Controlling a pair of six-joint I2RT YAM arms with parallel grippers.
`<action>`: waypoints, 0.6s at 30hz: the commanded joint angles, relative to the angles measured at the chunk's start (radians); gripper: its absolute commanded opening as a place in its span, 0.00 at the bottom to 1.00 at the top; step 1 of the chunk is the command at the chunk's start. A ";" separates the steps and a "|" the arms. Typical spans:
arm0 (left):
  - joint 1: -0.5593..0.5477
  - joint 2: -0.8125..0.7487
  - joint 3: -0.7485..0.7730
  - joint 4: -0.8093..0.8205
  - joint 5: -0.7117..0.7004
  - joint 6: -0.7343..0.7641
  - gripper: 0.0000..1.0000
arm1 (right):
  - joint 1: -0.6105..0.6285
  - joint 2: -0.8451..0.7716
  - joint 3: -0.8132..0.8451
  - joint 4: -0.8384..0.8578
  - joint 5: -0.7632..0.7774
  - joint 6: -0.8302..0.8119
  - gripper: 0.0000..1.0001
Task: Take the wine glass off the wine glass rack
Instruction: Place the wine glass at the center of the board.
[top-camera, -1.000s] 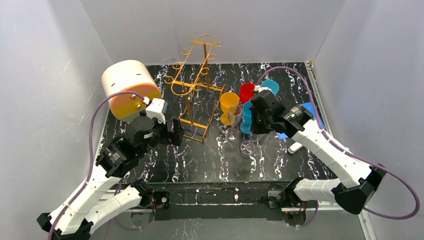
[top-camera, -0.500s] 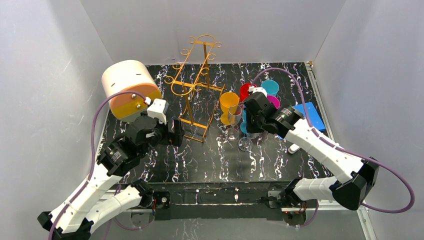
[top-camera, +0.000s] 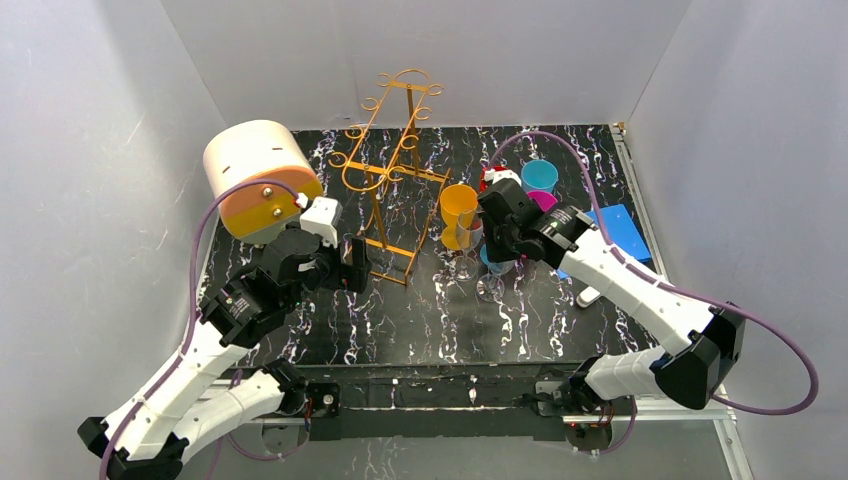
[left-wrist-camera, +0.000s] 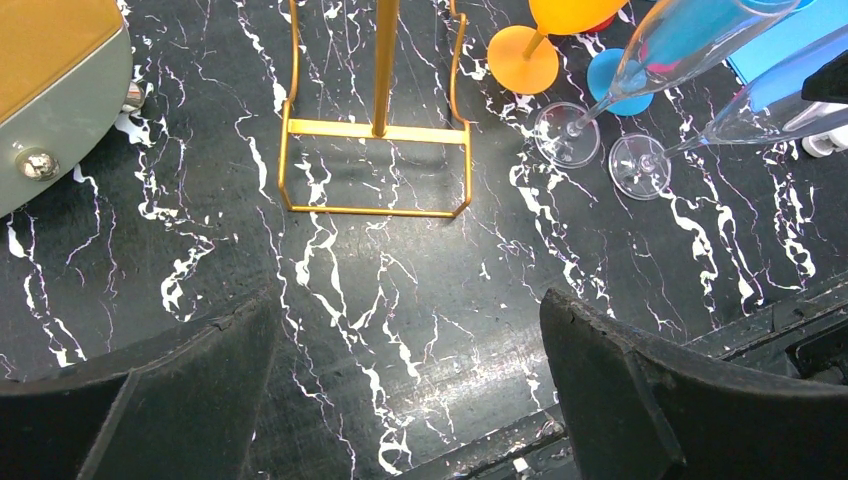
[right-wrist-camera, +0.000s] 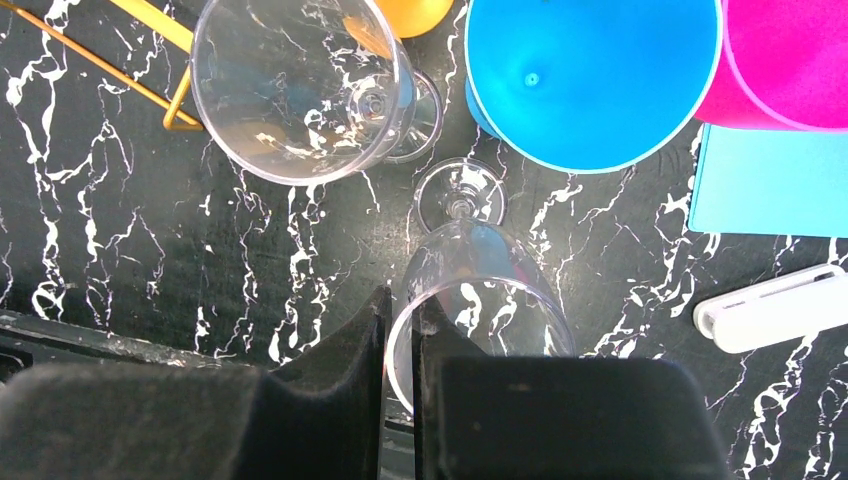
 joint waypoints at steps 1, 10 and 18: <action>0.003 0.002 0.010 -0.019 0.001 0.009 0.98 | 0.003 0.020 0.049 -0.032 0.010 -0.039 0.16; 0.003 0.011 0.023 -0.031 0.007 0.012 0.98 | 0.004 0.024 0.088 -0.048 -0.006 -0.033 0.22; 0.003 0.013 0.014 -0.045 -0.037 0.014 0.98 | 0.003 0.023 0.113 -0.055 -0.017 -0.051 0.26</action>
